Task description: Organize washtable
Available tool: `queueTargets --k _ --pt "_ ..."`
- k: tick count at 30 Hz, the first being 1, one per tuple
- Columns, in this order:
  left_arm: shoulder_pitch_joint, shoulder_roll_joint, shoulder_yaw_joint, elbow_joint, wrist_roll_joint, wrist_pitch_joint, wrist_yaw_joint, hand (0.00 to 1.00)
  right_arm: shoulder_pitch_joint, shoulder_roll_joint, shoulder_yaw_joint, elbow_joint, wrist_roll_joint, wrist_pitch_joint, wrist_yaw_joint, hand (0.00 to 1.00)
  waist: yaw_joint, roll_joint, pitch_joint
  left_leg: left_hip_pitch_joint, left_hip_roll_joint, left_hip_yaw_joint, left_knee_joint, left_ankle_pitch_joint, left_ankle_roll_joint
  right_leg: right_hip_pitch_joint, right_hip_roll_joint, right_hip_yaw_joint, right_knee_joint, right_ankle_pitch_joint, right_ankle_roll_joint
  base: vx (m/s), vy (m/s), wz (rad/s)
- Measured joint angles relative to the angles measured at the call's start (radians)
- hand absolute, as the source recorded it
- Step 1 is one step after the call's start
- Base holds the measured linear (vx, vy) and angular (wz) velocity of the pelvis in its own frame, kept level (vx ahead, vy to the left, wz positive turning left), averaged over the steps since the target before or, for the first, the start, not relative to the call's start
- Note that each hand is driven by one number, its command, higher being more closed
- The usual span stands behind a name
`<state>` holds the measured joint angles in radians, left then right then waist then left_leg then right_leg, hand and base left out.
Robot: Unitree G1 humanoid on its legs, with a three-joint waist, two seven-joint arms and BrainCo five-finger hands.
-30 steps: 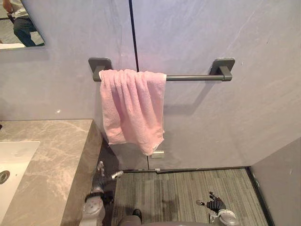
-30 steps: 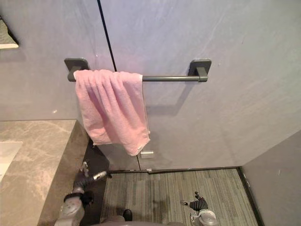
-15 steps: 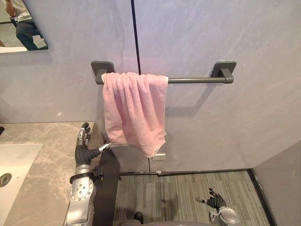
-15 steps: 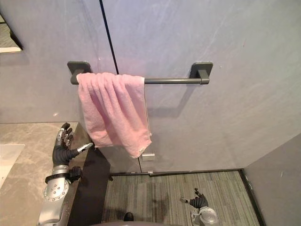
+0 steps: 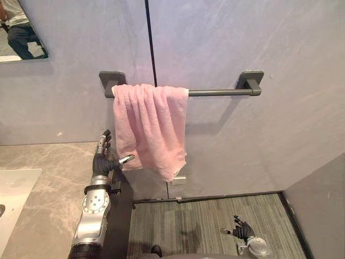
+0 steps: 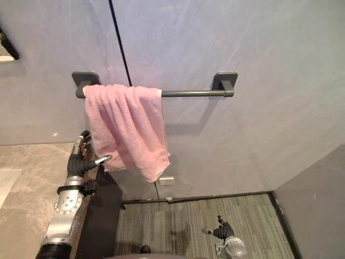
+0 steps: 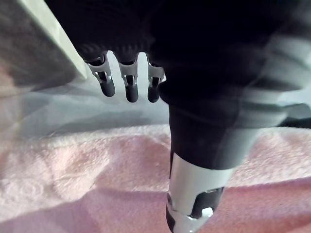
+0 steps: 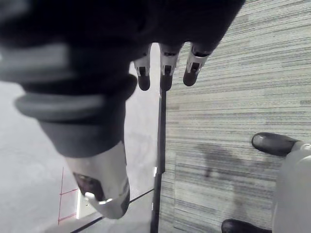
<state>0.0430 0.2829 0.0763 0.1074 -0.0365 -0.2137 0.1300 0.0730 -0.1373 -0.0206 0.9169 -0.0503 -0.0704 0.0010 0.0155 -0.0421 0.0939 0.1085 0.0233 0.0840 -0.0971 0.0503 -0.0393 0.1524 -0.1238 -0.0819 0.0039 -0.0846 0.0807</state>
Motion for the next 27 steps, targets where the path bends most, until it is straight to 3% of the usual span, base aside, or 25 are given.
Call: queueTargets --k 8,16,22,27 --pt "-0.060 0.006 -0.006 0.051 0.001 0.010 0.001 1.00 -0.005 -0.001 0.010 -0.006 0.000 0.001 0.003 0.00 -0.006 -0.005 0.001 -0.003 0.001 0.007 -0.001 -0.001 -0.001 -0.003 0.000 0.008 -0.010 0.005 0.001 -0.01 -0.007 -0.02" --pt "-0.062 0.008 -0.006 0.050 0.000 0.010 0.002 1.00 -0.008 -0.002 0.030 -0.133 0.000 0.000 0.004 0.00 -0.006 -0.008 0.000 -0.016 0.001 0.026 0.000 -0.004 -0.002 -0.019 0.000 0.030 -0.028 0.021 0.004 -0.02 -0.014 -0.08" --pt "-0.061 0.008 -0.006 0.037 0.000 0.010 0.002 1.00 -0.006 -0.013 0.067 -0.370 0.000 -0.006 0.005 0.00 -0.006 -0.008 0.000 -0.018 0.001 0.025 0.000 -0.004 -0.002 -0.020 0.001 0.030 -0.029 0.022 0.005 0.00 -0.005 0.00" --pt "-0.007 0.001 -0.009 -0.057 -0.001 0.006 0.003 1.00 -0.016 -0.034 0.128 -0.605 -0.018 -0.042 0.025 0.00 -0.002 -0.016 -0.010 -0.030 0.007 0.037 0.001 -0.004 -0.002 -0.047 0.004 0.050 -0.017 0.024 0.005 -0.02 -0.024 -0.10"
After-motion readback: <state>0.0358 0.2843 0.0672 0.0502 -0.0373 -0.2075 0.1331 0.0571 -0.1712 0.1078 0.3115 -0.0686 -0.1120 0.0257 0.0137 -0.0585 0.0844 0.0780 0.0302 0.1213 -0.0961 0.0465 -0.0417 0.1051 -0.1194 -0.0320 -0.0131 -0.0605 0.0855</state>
